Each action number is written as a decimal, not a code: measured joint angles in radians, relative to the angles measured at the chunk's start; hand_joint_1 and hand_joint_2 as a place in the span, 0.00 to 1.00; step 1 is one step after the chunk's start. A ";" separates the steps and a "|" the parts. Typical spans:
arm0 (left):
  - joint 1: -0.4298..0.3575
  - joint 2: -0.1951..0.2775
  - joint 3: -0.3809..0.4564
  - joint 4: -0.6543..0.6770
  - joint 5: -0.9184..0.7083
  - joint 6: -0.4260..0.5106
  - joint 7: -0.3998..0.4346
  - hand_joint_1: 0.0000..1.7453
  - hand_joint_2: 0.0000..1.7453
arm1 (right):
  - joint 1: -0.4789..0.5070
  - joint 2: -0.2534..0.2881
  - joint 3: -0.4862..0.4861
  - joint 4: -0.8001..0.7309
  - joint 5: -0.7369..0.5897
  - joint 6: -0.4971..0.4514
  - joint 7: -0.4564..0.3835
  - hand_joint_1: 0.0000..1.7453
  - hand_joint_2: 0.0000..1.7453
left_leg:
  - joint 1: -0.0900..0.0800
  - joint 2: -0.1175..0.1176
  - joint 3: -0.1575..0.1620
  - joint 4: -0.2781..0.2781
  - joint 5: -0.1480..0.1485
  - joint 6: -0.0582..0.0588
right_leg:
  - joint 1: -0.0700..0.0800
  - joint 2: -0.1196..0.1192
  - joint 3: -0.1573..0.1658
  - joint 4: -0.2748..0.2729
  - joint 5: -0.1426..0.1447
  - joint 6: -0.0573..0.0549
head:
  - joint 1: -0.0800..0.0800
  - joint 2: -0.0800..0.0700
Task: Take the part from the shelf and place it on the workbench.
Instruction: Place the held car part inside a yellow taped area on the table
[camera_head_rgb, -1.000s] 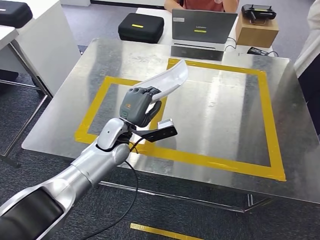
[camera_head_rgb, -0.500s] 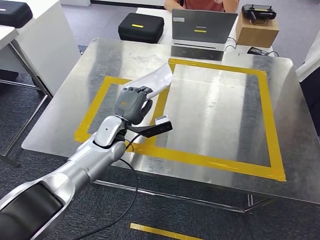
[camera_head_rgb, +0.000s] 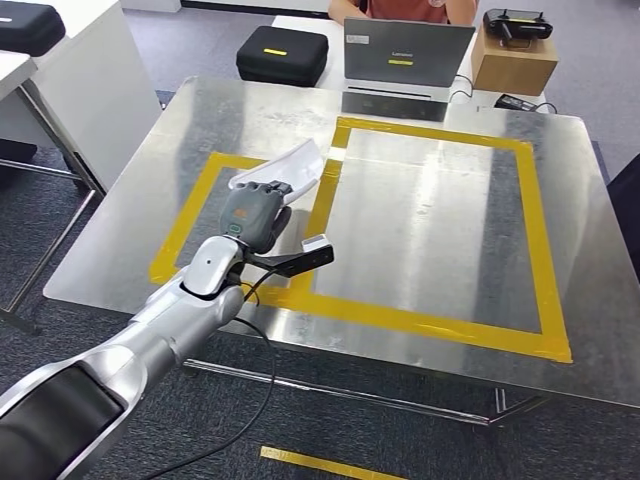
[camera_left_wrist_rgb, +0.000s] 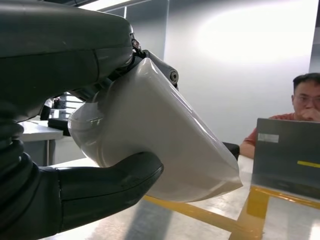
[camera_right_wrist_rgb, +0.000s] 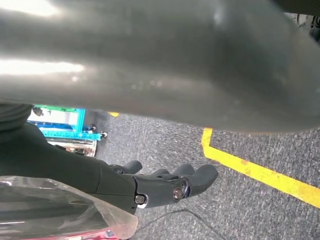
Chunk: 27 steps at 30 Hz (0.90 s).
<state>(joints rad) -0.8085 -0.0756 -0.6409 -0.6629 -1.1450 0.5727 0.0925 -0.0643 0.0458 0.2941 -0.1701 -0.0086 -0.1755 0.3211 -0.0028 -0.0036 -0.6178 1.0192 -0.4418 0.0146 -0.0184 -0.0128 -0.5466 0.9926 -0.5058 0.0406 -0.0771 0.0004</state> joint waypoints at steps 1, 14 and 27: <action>0.000 0.000 0.000 0.006 -0.004 -0.001 0.003 1.00 1.00 | 0.000 0.000 0.000 0.000 0.001 0.000 0.000 0.00 0.00 | 0.000 0.000 0.000 0.000 0.000 0.000 | 0.000 0.000 0.000 0.000 0.000 0.000 | 0.000 0.000; -0.017 0.001 0.000 0.071 -0.059 -0.033 0.049 1.00 1.00 | 0.000 0.000 0.000 0.000 0.011 0.000 0.002 0.00 0.00 | 0.000 0.000 0.000 0.000 0.000 0.000 | 0.000 0.000 0.000 0.000 0.000 0.000 | 0.000 0.000; -0.023 0.000 0.000 0.098 -0.080 -0.035 0.057 1.00 1.00 | 0.000 0.000 0.000 0.000 0.012 0.000 0.002 0.00 0.00 | 0.000 0.000 0.000 0.000 0.000 0.000 | 0.000 0.000 0.000 0.000 0.000 0.000 | 0.000 0.000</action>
<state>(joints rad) -0.8317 -0.0761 -0.6409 -0.5653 -1.2245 0.5375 0.1499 -0.0639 0.0458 0.2941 -0.1701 0.0034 -0.1755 0.3227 -0.0027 -0.0036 -0.6178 1.0192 -0.4418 0.0146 -0.0184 -0.0128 -0.5468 0.9926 -0.5059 0.0405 -0.0771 0.0004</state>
